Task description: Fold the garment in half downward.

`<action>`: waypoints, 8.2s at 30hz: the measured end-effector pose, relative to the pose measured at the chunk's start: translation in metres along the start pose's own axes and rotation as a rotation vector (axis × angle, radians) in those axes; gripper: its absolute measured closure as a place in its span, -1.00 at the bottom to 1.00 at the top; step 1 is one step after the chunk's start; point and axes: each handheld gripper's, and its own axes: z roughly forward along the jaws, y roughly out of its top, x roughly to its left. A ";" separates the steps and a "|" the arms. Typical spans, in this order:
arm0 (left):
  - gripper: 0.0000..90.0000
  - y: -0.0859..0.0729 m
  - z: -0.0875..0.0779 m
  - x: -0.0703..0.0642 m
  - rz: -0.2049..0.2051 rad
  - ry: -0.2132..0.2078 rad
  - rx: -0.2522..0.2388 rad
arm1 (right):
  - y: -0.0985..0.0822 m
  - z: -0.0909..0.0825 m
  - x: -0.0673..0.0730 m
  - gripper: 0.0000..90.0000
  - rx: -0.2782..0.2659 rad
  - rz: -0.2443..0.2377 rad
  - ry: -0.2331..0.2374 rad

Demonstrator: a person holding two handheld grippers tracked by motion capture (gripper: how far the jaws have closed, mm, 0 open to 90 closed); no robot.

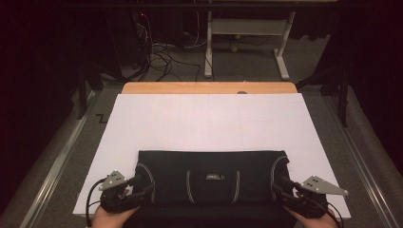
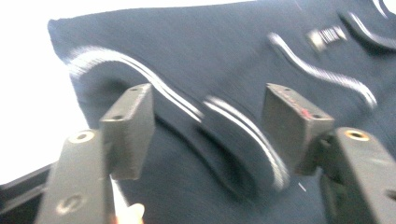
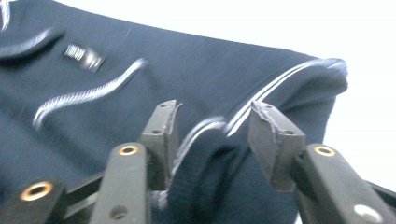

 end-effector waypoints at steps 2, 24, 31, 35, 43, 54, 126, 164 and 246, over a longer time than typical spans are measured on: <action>-0.42 0.008 0.001 0.013 -0.038 0.076 -0.016 | 0.005 0.002 -0.008 0.03 -0.015 0.021 -0.038; 0.11 0.033 0.058 0.038 -0.061 0.147 0.122 | 0.029 0.071 -0.040 0.36 0.177 0.141 -0.099; 0.50 0.030 0.058 0.037 -0.050 0.094 0.109 | 0.027 0.071 -0.039 0.69 0.161 0.123 -0.060; 0.57 0.028 0.056 0.034 -0.026 0.097 0.088 | 0.027 0.070 -0.037 0.72 0.148 0.086 -0.075; 0.65 0.033 0.047 0.028 0.024 0.111 0.008 | 0.029 0.061 -0.032 0.74 0.091 0.012 -0.124; 0.66 0.058 0.044 0.030 0.076 0.145 -0.049 | 0.050 0.055 -0.032 0.75 0.010 -0.035 -0.168; -0.51 0.084 0.095 0.030 0.035 0.059 0.071 | 0.070 0.112 -0.034 -0.44 0.095 -0.031 -0.125; 0.57 0.051 0.043 -0.005 0.192 0.000 0.056 | 0.037 0.045 0.001 0.72 0.009 -0.173 -0.054; 0.76 0.076 0.121 -0.038 0.195 -0.069 0.156 | 0.060 0.111 0.033 0.83 0.149 -0.148 0.088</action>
